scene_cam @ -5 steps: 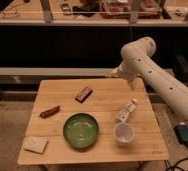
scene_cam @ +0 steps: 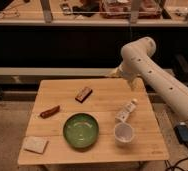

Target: Place the eraser in the ceramic cup

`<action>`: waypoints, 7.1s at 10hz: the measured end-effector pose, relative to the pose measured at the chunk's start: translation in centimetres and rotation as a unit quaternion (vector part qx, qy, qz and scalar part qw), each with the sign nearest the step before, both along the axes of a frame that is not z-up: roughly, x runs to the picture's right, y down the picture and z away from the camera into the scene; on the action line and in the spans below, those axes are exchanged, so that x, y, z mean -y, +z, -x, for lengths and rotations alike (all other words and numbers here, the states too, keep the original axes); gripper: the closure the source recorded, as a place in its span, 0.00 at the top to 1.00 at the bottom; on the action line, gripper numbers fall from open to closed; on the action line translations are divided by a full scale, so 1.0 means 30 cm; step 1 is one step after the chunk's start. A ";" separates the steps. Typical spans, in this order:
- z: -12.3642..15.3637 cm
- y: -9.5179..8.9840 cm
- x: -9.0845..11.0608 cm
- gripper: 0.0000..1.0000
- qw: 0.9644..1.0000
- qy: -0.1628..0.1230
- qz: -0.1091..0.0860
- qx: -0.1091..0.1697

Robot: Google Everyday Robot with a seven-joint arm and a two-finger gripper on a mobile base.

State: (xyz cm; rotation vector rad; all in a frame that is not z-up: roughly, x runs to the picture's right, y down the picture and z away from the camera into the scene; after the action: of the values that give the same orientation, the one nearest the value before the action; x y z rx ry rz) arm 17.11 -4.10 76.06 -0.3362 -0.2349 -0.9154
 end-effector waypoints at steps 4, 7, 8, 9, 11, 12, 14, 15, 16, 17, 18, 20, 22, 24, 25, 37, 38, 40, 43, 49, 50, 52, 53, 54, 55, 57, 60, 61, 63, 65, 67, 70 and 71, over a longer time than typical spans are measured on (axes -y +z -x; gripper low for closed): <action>0.000 0.000 0.000 0.80 1.000 0.000 0.000 0.000; 0.000 0.000 0.000 0.80 1.000 0.000 0.000 0.000; 0.000 0.000 0.000 0.80 1.000 0.000 0.000 0.000; 0.000 0.000 0.000 0.80 1.000 0.000 0.000 0.000; 0.000 0.000 0.000 0.80 1.000 0.000 0.000 0.000; 0.000 0.000 0.000 0.80 1.000 0.000 0.000 0.000; 0.000 0.000 0.000 0.80 1.000 0.000 0.000 0.000; 0.000 0.000 0.000 0.80 1.000 0.000 0.000 0.000; 0.001 0.001 0.001 0.80 1.000 0.000 0.000 0.000; 0.014 0.011 0.006 0.80 1.000 -0.003 -0.001 0.002; 0.059 0.026 0.016 0.80 1.000 -0.010 -0.002 0.012; 0.249 0.079 0.039 0.80 0.998 -0.043 0.000 0.055; 0.388 0.167 0.034 0.80 0.994 -0.071 0.004 0.085; 0.471 0.305 0.012 0.80 0.991 -0.097 0.004 0.094; 0.492 0.390 0.017 0.80 0.990 -0.104 -0.001 0.094; 0.595 0.660 -0.034 0.80 0.992 -0.085 0.046 0.083; 0.589 0.659 -0.033 0.80 0.992 -0.084 0.046 0.083; 0.589 0.659 -0.033 0.80 0.992 -0.084 0.046 0.083; 0.598 0.661 -0.039 0.80 0.992 -0.084 0.047 0.083; 0.648 0.677 -0.126 0.80 0.996 -0.008 0.055 0.070; 0.655 0.677 -0.135 0.80 0.996 -0.003 0.056 0.071; 0.672 0.681 -0.160 0.80 0.996 -0.006 0.058 0.072; 0.674 0.683 -0.169 0.80 0.996 -0.006 0.059 0.072; 0.672 0.689 -0.180 0.80 0.996 -0.006 0.061 0.070; 0.671 0.697 -0.193 0.80 0.996 -0.005 0.064 0.069; 0.688 0.708 -0.203 0.80 0.995 -0.005 0.066 0.071; 0.691 0.721 -0.211 0.80 0.995 -0.003 0.069 0.071; 0.694 0.725 -0.212 0.80 0.995 -0.003 0.070 0.071; 0.707 0.731 -0.212 0.80 0.995 -0.006 0.072 0.074; 0.712 0.738 -0.209 0.80 0.995 -0.007 0.073 0.075; 0.704 0.747 -0.207 0.80 0.995 -0.008 0.074 0.072; 0.702 0.760 -0.216 0.76 0.995 -0.021 0.081 0.060; 0.705 0.764 -0.227 0.67 0.994 -0.026 0.085 0.057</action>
State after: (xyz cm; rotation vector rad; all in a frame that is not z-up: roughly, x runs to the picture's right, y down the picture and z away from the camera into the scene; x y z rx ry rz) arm -4.06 2.70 98.97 -0.4502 -0.4133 -0.9698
